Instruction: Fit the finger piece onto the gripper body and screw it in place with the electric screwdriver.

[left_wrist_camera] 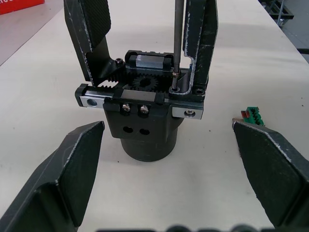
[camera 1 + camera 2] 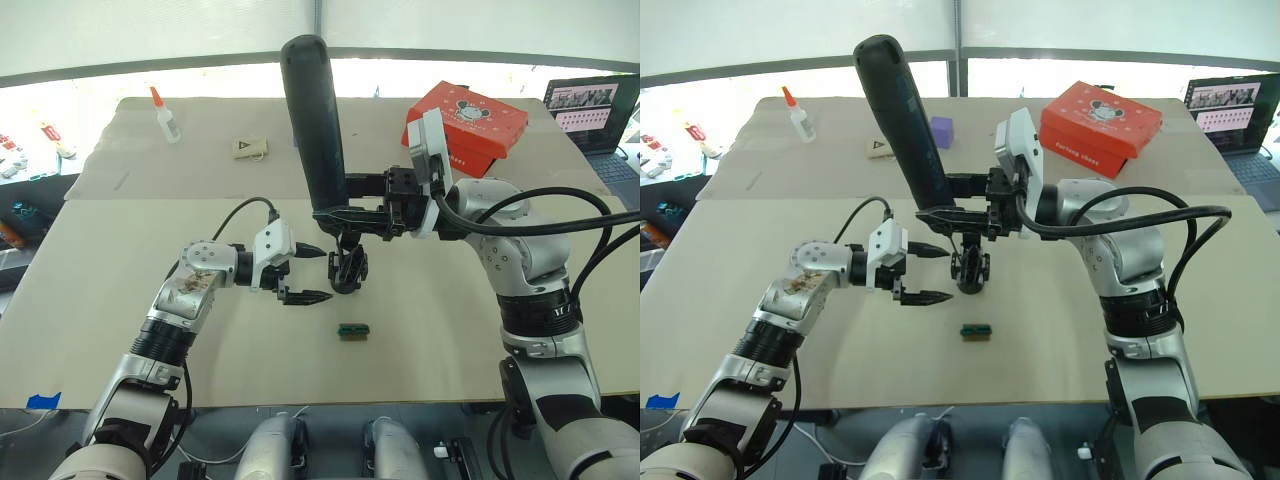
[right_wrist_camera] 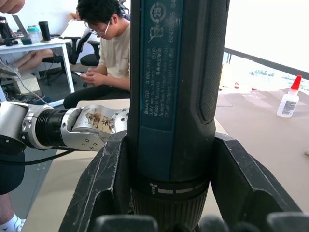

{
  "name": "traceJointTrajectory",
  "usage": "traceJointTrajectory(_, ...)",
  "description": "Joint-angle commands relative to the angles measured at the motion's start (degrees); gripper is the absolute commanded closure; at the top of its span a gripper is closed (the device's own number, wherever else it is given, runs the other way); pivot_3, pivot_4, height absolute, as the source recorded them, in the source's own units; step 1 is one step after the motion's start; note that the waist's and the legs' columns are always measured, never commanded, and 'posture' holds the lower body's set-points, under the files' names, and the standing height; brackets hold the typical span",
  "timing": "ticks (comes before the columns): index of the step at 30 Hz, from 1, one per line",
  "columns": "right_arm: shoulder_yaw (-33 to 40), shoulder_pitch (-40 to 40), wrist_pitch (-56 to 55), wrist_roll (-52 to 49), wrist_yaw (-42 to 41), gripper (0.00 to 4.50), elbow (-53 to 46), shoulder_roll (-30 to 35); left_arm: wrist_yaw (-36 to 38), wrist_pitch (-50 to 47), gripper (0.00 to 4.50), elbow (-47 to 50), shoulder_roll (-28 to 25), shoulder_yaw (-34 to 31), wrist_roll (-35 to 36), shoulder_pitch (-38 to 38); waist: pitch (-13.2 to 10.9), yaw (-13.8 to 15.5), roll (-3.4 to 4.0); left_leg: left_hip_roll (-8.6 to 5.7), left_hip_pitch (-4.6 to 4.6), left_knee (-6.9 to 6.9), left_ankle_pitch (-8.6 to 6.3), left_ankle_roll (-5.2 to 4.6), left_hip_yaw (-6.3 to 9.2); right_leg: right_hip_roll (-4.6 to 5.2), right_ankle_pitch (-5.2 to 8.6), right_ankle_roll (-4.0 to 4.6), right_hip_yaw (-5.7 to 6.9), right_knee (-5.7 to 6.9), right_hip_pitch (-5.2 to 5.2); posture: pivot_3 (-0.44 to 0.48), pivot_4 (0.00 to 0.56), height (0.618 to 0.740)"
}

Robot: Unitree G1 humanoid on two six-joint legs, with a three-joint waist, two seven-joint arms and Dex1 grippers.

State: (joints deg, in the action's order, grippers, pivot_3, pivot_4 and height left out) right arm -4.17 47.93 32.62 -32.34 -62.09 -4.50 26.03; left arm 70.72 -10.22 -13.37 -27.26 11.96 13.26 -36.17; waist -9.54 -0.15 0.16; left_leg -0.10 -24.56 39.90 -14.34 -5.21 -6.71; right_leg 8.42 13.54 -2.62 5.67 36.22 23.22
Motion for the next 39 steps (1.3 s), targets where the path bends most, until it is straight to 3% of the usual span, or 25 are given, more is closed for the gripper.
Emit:
traceJointTrajectory(1, 1.22, 0.11, -0.86, -1.40, 0.23, 2.58, -3.28, -0.13, 0.11, 1.17, 0.00, 0.69, 0.02, -0.18, -0.26, -1.29, 0.00, 0.01, 0.00, 0.00, 0.00, 0.00, 0.00, 0.00, 0.00, 0.00, 0.00, 0.00, 0.00, 0.00, 0.00, 0.000, 0.150, 0.740)
traceJointTrajectory(39, 0.45, 0.20, -4.51, -0.15, 0.13, 2.58, -2.67, -0.67, -0.12, 0.89, 0.00, 1.43, 0.14, 0.04, -0.14, -1.01, 0.00, -0.02, 0.00, 0.00, 0.00, 0.00, 0.00, 0.00, 0.00, 0.00, 0.00, 0.00, 0.00, 0.00, 0.00, 0.000, 0.150, 0.740)
